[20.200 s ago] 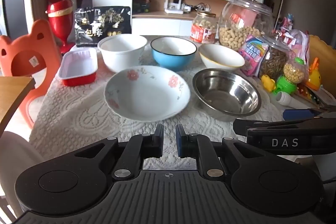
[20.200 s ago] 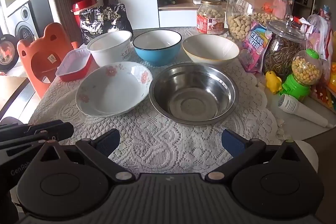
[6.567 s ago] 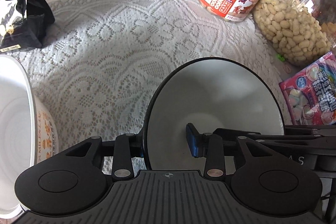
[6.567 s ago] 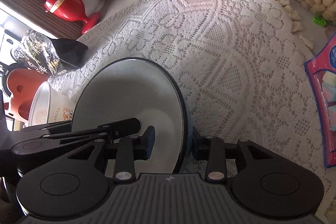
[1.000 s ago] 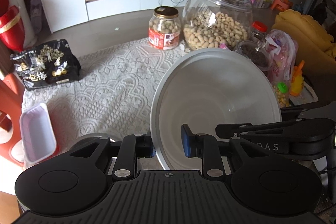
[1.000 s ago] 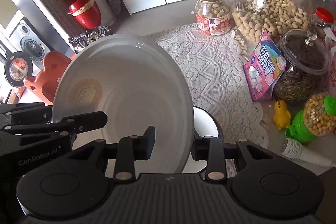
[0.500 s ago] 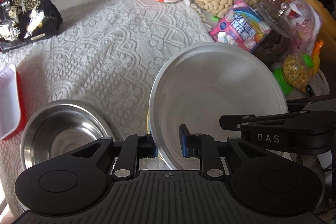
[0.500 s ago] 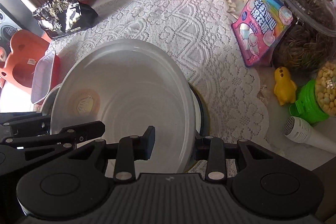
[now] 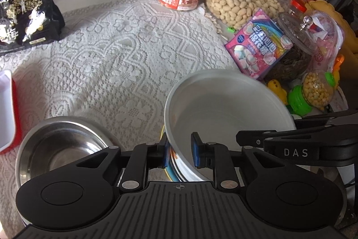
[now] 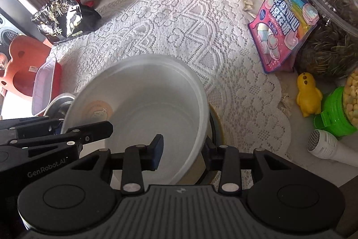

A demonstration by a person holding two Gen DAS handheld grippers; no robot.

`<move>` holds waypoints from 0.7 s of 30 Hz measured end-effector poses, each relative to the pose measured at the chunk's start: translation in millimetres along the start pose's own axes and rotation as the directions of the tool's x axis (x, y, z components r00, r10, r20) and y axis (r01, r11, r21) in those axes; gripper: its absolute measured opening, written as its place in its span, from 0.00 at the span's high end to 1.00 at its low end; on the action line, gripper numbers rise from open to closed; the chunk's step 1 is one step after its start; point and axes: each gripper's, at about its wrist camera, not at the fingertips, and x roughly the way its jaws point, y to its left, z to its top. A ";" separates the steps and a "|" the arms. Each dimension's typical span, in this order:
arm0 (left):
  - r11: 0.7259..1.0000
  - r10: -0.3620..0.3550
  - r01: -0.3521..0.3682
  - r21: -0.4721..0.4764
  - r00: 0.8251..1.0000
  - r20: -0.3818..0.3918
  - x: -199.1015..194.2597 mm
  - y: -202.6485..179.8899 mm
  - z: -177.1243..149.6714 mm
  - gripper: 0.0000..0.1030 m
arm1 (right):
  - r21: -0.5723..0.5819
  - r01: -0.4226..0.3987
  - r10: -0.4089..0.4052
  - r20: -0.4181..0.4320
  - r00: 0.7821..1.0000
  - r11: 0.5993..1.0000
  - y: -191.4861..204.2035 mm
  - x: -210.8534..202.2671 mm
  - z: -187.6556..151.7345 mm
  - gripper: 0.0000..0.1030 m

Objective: Organize plates and bowls
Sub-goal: 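Lower the white bowl onto the blue bowl and open the left gripper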

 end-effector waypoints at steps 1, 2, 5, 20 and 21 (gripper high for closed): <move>1.000 0.000 0.000 0.002 1.000 0.008 -2.3 -0.6 0.3 0.78 | 0.001 0.002 -0.002 0.008 1.000 1.000 -0.3 -3.4 0.0 0.62; 1.000 -0.003 0.003 0.000 1.000 0.013 -4.4 -0.6 0.6 0.78 | 0.002 0.001 -0.001 0.015 1.000 1.000 -0.3 -6.3 -0.2 0.62; 1.000 -0.010 0.010 -0.006 1.000 0.023 -9.2 -0.2 -0.1 0.78 | 0.002 0.004 -0.004 0.031 1.000 1.000 -0.2 -14.1 -2.0 0.62; 0.998 -0.056 0.058 -0.022 0.993 0.102 -56.2 26.8 -16.7 0.78 | -0.026 0.090 -0.086 0.121 0.989 0.996 25.7 -54.5 -15.1 0.62; 0.998 -0.058 0.061 -0.020 0.993 0.106 -59.4 31.0 -19.6 0.78 | -0.031 0.098 -0.093 0.133 0.987 0.995 30.1 -57.9 -17.0 0.62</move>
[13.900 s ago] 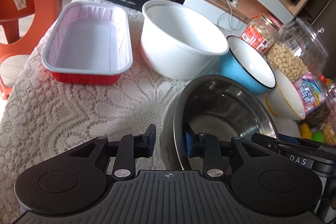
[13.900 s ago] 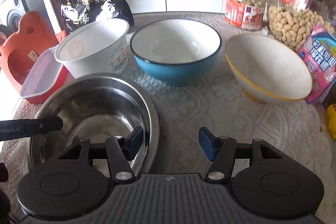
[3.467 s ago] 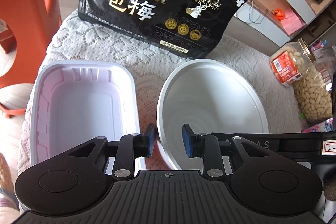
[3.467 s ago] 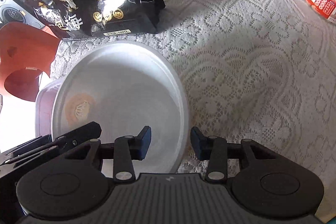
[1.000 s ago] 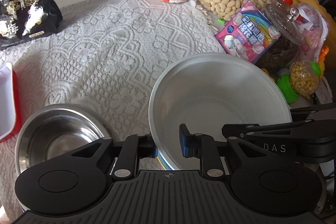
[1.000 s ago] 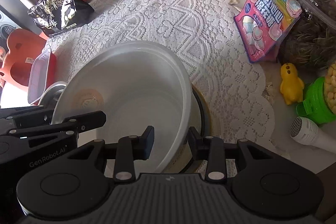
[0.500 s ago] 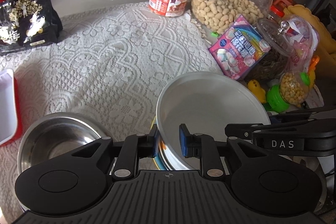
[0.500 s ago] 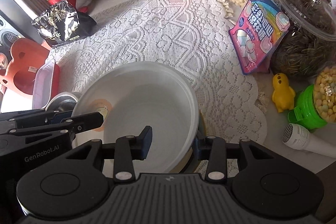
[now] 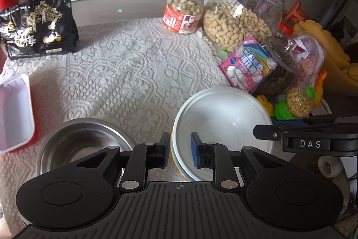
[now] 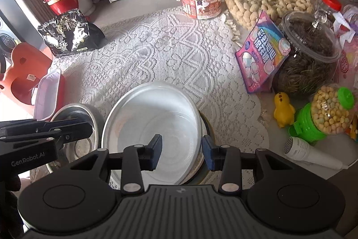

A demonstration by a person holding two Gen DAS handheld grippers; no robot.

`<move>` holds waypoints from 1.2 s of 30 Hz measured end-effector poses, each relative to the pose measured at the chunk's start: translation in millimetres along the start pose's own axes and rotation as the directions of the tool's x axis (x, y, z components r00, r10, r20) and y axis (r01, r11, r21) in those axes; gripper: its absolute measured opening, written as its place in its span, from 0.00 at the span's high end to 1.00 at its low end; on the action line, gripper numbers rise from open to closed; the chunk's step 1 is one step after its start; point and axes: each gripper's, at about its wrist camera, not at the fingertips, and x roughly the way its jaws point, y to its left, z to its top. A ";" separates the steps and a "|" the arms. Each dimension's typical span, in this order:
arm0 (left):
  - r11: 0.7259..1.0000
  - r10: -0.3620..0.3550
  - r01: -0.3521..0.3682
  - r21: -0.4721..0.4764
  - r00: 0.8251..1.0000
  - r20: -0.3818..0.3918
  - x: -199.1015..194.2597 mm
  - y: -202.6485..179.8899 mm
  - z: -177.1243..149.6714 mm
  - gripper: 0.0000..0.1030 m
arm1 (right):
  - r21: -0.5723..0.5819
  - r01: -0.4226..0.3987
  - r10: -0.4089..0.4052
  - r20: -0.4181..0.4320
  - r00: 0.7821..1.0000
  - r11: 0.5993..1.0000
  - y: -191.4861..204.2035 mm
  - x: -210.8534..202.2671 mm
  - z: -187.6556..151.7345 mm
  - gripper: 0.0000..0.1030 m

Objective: Organize plates and bowls
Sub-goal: 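Lower the white bowl onto the blue bowl and open the left gripper, then grasp the steel bowl rim with the left gripper and drag it closer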

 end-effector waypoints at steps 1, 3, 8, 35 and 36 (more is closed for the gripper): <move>1.000 -0.005 0.005 0.003 1.000 0.005 -5.0 6.0 -3.4 0.78 | -0.010 0.007 -0.007 0.015 1.000 1.000 5.1 -4.5 -1.7 0.62; 1.000 -0.011 0.011 0.006 1.000 0.016 -13.6 20.3 -10.7 0.78 | -0.033 0.020 -0.018 0.056 0.998 0.999 15.8 -13.2 -5.9 0.60; 0.999 0.016 -0.014 -0.043 0.999 0.046 -26.4 70.6 -28.9 0.78 | -0.096 0.089 -0.072 0.172 0.982 0.991 46.0 -30.2 -15.6 0.60; 0.972 0.133 -0.122 -0.199 0.990 0.045 -11.7 187.6 -59.6 0.78 | -0.067 -0.153 0.163 0.186 0.969 0.986 135.2 2.5 -85.2 0.60; 0.972 0.136 -0.126 -0.197 0.990 0.039 -9.4 188.7 -60.7 0.78 | -0.044 -0.173 0.178 0.182 0.967 0.984 138.9 9.9 -90.5 0.60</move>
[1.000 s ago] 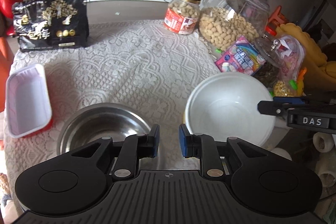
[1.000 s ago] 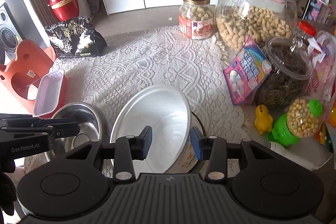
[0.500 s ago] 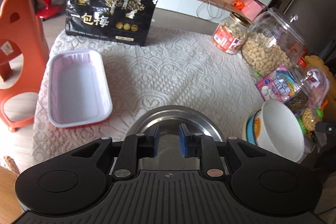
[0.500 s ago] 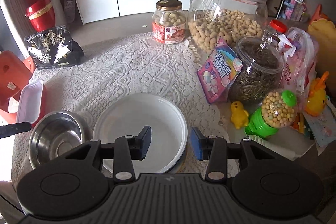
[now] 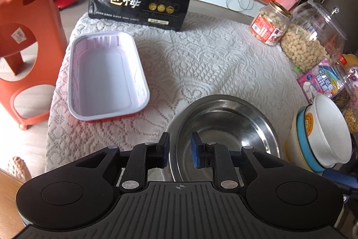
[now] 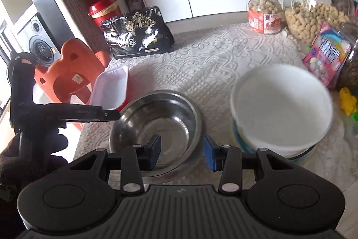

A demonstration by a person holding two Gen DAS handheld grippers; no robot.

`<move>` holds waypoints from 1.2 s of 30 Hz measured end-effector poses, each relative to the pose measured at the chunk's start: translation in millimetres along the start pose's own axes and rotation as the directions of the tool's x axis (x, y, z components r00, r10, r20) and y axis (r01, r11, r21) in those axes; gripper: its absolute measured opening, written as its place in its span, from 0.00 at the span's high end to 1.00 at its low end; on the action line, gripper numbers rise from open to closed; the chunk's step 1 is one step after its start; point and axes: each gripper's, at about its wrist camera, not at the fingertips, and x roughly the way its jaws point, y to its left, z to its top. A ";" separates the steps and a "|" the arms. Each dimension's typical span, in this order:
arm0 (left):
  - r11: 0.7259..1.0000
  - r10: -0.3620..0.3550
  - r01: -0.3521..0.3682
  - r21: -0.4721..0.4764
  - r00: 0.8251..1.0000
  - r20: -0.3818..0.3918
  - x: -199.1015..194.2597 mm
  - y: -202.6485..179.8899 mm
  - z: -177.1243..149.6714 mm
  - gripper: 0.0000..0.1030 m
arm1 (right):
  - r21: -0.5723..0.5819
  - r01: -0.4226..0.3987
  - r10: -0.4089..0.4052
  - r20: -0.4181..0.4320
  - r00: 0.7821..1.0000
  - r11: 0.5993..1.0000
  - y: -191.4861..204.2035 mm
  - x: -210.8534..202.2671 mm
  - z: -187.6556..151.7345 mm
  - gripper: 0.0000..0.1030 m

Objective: Organize plates and bowls
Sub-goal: 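Grasp the steel bowl rim with the left gripper and drag it closer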

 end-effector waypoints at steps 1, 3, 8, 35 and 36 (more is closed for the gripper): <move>1.000 0.004 -0.004 0.002 1.000 -0.004 2.5 0.5 -0.8 0.78 | 0.031 -0.006 0.006 -0.006 1.000 0.999 1.8 7.8 -7.7 0.60; 1.000 0.011 -0.011 -0.001 1.000 -0.008 8.2 2.3 -2.7 0.78 | 0.077 0.005 -0.002 -0.028 1.000 0.997 3.6 21.6 -18.8 0.60; 0.999 0.036 -0.035 0.003 0.999 -0.034 22.8 3.8 -8.3 0.76 | 0.154 0.034 -0.025 -0.062 0.998 0.988 0.3 47.8 -35.6 0.60; 0.982 0.048 -0.050 0.184 0.999 0.017 52.7 -19.7 -10.6 0.66 | 0.154 0.022 -0.001 -0.133 0.991 0.988 -2.8 106.7 -24.2 0.47; 0.980 0.045 -0.048 0.195 0.999 0.021 53.3 -21.3 -10.6 0.67 | 0.163 0.028 -0.007 -0.126 0.992 0.986 -5.3 107.7 -21.7 0.47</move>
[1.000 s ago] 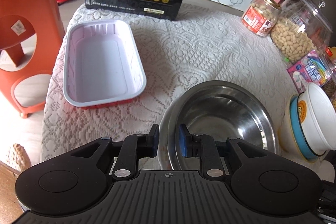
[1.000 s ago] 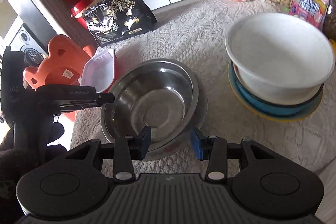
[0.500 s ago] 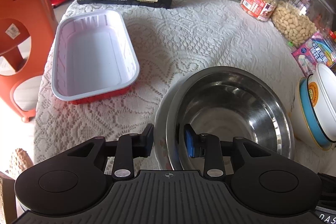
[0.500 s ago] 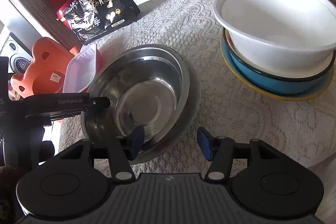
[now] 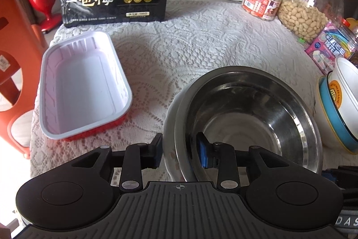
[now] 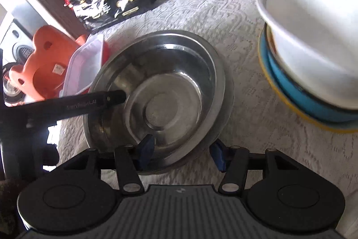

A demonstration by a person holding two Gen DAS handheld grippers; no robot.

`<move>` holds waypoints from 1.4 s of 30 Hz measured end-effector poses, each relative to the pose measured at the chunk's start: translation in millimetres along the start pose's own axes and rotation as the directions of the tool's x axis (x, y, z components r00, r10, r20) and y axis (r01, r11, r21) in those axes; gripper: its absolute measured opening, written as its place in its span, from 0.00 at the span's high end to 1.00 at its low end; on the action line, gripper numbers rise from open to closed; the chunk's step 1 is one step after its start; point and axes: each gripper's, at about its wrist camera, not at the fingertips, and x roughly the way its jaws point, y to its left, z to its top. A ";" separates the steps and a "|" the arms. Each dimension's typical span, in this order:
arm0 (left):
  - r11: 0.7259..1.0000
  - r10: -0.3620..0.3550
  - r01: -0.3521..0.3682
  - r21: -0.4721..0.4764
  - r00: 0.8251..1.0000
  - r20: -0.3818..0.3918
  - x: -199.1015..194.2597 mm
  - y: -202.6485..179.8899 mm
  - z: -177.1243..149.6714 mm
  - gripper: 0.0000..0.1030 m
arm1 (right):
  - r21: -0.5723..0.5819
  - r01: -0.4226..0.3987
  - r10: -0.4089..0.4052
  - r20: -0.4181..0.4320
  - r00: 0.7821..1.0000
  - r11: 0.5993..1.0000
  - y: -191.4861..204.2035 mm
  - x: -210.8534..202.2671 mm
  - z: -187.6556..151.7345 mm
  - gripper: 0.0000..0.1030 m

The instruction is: Organize plates and bowls

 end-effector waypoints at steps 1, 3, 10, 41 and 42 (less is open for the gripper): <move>1.000 0.003 -0.003 0.013 1.000 0.003 0.1 -2.2 -0.6 0.67 | 0.011 0.002 -0.002 0.004 1.000 1.000 -2.8 0.6 2.5 0.47; 0.999 0.022 -0.022 0.040 1.000 0.013 -0.2 -6.7 -3.4 0.67 | 0.021 -0.004 0.004 0.003 1.000 1.000 -5.9 1.0 1.7 0.48; 0.999 0.014 -0.015 0.036 1.000 0.021 -0.4 -3.7 -4.0 0.66 | -0.003 0.011 -0.011 0.013 1.000 1.000 -4.3 -3.7 -6.2 0.48; 0.966 -0.122 0.222 -0.134 0.844 0.522 -162.6 -69.0 -4.1 0.81 | -0.268 0.017 0.118 0.477 0.871 0.963 -61.1 -184.6 24.5 0.36; 0.962 -0.131 0.234 -0.138 0.843 0.521 -160.9 -79.8 -4.0 0.81 | -0.263 0.033 0.104 0.490 0.865 0.964 -68.9 -189.8 31.8 0.36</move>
